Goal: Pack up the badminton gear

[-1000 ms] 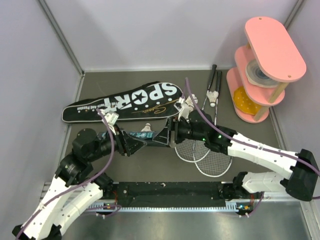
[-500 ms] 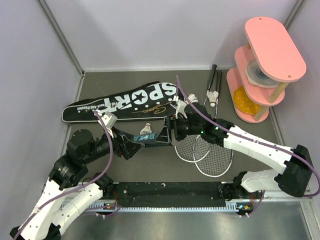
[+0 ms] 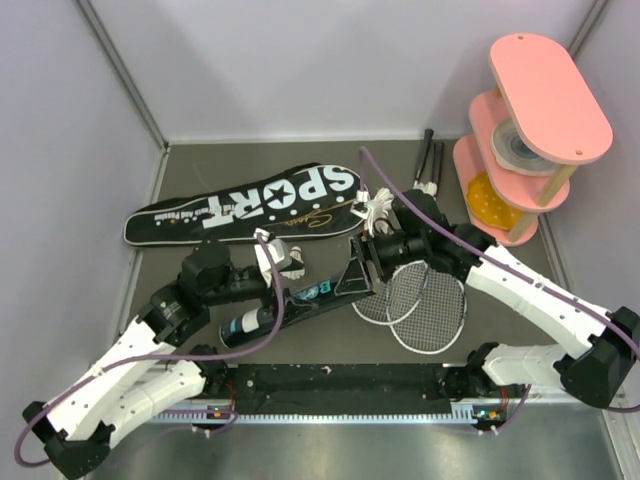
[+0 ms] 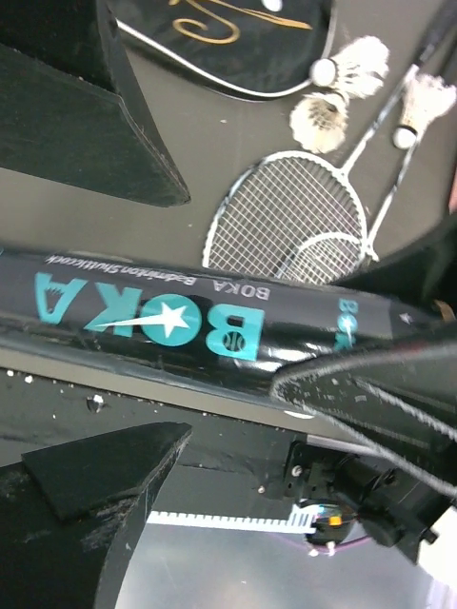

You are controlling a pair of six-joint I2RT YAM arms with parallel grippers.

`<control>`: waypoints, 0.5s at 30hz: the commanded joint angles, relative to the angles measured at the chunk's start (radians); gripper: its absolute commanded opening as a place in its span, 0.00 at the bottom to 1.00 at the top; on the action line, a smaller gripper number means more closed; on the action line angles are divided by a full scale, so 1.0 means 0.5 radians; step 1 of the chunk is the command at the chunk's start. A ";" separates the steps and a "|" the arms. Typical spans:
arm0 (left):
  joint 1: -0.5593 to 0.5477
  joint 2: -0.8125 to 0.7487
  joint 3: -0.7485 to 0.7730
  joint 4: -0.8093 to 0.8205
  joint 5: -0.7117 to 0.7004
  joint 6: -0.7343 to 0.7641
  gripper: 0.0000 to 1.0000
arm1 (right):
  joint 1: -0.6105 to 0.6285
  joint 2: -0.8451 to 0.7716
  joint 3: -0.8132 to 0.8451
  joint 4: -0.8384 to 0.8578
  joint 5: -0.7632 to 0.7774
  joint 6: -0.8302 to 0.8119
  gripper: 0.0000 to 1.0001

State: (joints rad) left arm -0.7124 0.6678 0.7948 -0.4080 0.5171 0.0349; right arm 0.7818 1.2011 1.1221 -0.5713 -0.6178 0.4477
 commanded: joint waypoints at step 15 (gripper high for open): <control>-0.207 0.573 0.245 0.070 0.157 0.394 0.73 | -0.045 -0.064 0.253 -0.029 0.044 -0.021 0.36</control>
State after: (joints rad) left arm -0.8085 0.9829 0.8860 -0.4335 0.6231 0.2501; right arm 0.7700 1.2465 1.2007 -0.6262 -0.6872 0.4187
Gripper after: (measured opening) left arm 0.840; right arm 0.663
